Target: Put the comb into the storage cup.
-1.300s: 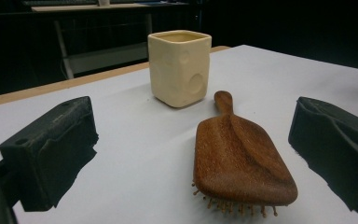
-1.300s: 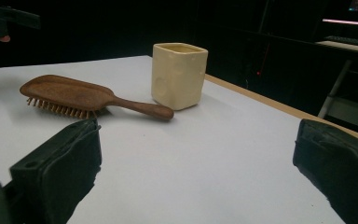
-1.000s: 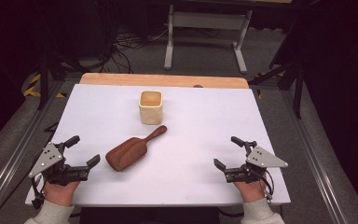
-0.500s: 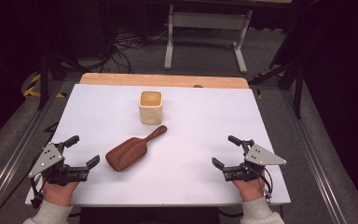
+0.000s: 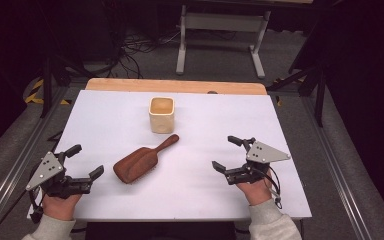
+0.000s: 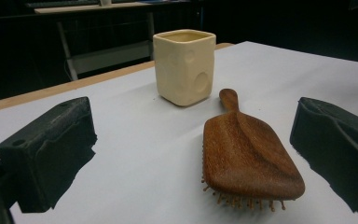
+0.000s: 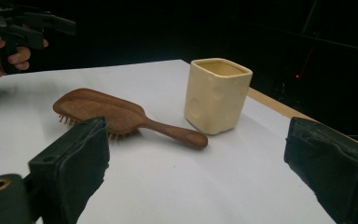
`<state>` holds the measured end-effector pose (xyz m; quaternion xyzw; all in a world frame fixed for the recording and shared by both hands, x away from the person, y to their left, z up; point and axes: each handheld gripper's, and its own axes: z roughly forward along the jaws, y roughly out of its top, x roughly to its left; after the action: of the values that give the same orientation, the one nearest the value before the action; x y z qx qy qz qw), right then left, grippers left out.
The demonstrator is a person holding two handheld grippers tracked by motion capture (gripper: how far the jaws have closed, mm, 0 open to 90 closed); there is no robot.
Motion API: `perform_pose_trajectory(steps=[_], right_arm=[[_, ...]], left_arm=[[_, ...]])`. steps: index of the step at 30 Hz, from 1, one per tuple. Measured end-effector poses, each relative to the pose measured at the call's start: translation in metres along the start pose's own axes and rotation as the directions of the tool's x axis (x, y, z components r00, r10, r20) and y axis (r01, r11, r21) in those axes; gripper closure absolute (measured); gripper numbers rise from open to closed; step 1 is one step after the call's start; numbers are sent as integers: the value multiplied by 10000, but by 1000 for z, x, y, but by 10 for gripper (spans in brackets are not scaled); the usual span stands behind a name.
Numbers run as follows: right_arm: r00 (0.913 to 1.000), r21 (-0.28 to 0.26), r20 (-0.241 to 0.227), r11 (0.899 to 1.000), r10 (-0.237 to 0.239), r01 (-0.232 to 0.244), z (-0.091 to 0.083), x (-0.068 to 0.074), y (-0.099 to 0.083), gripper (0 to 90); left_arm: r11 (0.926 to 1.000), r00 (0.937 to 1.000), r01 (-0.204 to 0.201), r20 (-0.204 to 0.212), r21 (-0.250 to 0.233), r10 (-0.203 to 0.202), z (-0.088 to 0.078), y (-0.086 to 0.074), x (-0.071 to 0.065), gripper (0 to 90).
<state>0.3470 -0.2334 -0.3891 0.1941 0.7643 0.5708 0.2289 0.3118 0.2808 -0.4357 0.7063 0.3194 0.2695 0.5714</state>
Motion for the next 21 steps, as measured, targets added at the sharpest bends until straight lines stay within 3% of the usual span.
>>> perform_pose_trajectory(steps=[11,21], right_arm=[[9970,195,-627,9987,-451,464,30,4,21,71],[9874,492,-1329,9945,-856,928,65,6,41,71]], left_arm=[[10000,10000,-30,14,12,30,0,0,0,10],[9999,10000,-69,45,84,69,0,0,0,10]])
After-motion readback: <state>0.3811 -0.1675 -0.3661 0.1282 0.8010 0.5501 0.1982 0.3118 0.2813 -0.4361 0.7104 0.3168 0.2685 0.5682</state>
